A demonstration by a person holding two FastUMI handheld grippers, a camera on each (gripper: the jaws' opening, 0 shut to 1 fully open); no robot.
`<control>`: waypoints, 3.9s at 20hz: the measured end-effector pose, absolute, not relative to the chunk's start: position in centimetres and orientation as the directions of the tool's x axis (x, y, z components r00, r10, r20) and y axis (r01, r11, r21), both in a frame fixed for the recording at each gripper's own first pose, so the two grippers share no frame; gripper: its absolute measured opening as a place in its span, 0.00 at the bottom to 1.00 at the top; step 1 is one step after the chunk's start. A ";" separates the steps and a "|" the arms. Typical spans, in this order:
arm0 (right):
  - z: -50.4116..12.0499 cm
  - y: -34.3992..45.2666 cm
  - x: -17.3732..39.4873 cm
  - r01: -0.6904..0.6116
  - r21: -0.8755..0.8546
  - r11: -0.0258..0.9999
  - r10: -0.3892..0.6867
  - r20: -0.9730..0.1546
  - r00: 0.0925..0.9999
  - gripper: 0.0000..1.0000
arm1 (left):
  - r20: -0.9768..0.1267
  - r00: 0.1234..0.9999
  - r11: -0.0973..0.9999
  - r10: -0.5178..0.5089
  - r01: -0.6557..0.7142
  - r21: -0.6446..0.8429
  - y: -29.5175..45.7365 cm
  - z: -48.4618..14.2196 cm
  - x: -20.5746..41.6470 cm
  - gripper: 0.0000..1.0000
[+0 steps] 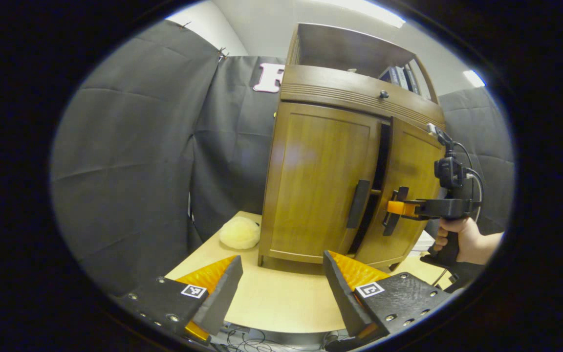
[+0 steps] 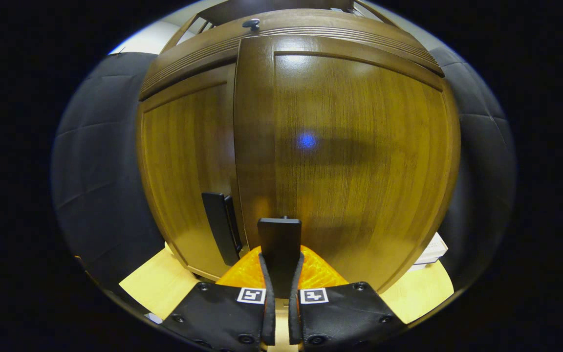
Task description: Open the right door of the double-door shoe cabinet with the right hand, and open the left door with the left hand.
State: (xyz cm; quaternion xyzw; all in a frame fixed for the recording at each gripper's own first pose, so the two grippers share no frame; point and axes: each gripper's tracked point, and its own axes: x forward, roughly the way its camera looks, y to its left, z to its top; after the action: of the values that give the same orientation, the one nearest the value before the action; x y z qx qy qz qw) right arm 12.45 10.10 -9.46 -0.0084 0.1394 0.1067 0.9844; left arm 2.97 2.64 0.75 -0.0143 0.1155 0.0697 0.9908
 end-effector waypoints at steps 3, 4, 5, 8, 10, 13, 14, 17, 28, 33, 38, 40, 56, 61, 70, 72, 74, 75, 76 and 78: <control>-8.7 9.9 12.0 -0.210 0.016 0.978 0.206 -0.278 0.938 0.10 | -0.223 0.969 0.993 0.108 -0.116 -0.022 2.9 0.8 4.2 0.94; -8.4 9.8 11.9 -0.207 0.019 0.978 0.204 -0.278 0.939 0.10 | -0.220 0.971 0.994 0.095 -0.103 -0.026 2.8 0.9 4.9 0.94; -8.1 9.8 11.9 -0.208 0.019 0.978 0.205 -0.279 0.938 0.10 | -0.220 0.972 0.996 0.081 -0.090 -0.029 2.9 0.9 5.6 0.94; -7.4 9.5 12.1 -0.217 0.024 0.976 0.215 -0.287 0.933 0.12 | -0.217 0.976 0.998 0.028 -0.038 -0.043 2.2 0.8 7.8 0.94; -6.6 9.5 12.3 -0.223 0.024 0.975 0.220 -0.293 0.931 0.10 | -0.217 0.976 0.999 0.005 -0.013 -0.037 2.2 0.8 9.4 0.94; -6.3 9.2 12.2 -0.235 0.022 0.972 0.232 -0.282 0.931 0.10 | -0.202 0.979 0.999 -0.012 0.005 -0.033 1.7 1.5 12.1 0.94; -6.2 9.1 12.1 -0.244 0.024 0.970 0.241 -0.279 0.930 0.12 | -0.200 0.980 0.999 -0.011 0.005 -0.032 1.5 1.8 12.9 0.94; -6.3 8.9 12.2 -0.281 0.024 0.959 0.277 -0.279 0.919 0.14 | -0.191 0.981 1.000 -0.001 -0.002 -0.020 0.6 2.7 14.4 0.94; -5.9 6.4 9.7 -0.413 0.032 0.910 0.406 -0.262 0.875 0.12 | -0.159 0.985 0.998 0.064 -0.062 0.017 -1.1 5.9 17.8 0.94; -6.0 3.8 8.6 -0.435 0.037 0.900 0.430 -0.245 0.869 0.12 | -0.159 0.984 0.997 0.081 -0.077 0.032 -1.8 6.2 18.5 0.94; -6.2 0.1 7.3 -0.458 0.045 0.888 0.456 -0.215 0.864 0.11 | -0.145 0.987 0.997 0.068 -0.063 0.037 -2.9 5.9 18.2 0.94; -6.0 -0.8 7.3 -0.452 0.054 0.890 0.453 -0.208 0.867 0.11 | -0.160 0.986 0.998 0.054 -0.049 0.035 -3.2 5.9 17.9 0.94; -5.3 -9.2 8.0 -0.371 0.063 0.927 0.376 -0.191 0.907 0.13 | -0.117 0.987 0.993 0.111 -0.105 0.056 -5.9 5.6 15.5 0.94; -5.4 -10.6 8.3 -0.336 0.088 0.938 0.347 -0.188 0.919 0.10 | -0.121 0.987 0.994 0.101 -0.095 0.055 -5.3 5.3 17.3 0.94; -5.4 -11.0 8.2 -0.268 0.103 0.958 0.284 -0.208 0.936 0.10 | -0.130 0.987 0.994 0.095 -0.088 0.057 -5.0 4.4 17.3 0.94; -5.3 -11.1 7.9 -0.259 0.104 0.960 0.276 -0.213 0.937 0.10 | -0.140 0.985 0.994 0.099 -0.092 0.056 -4.6 4.0 17.7 0.94; -5.4 -11.1 7.1 -0.243 0.110 0.964 0.262 -0.225 0.939 0.10 | -0.149 0.984 0.994 0.102 -0.096 0.048 -4.0 3.5 19.1 0.94; -5.5 -11.2 6.6 -0.234 0.113 0.966 0.255 -0.234 0.938 0.08 | -0.148 0.984 0.995 0.101 -0.096 0.039 -3.6 3.2 20.1 0.94; -5.4 -11.4 6.1 -0.224 0.115 0.968 0.246 -0.238 0.940 0.08 | -0.147 0.984 0.995 0.100 -0.097 0.029 -3.1 3.6 20.7 0.94; -5.1 -11.6 5.1 -0.199 0.107 0.974 0.220 -0.242 0.945 0.08 | -0.155 0.983 0.995 0.095 -0.096 0.004 -1.8 4.1 20.9 0.94</control>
State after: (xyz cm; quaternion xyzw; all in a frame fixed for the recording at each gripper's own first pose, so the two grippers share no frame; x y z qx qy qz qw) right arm 5.15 -11.60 -5.07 0.0408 0.1275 0.1064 0.9853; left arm 20.91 -1.77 4.12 -0.0016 0.0777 0.0479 0.9958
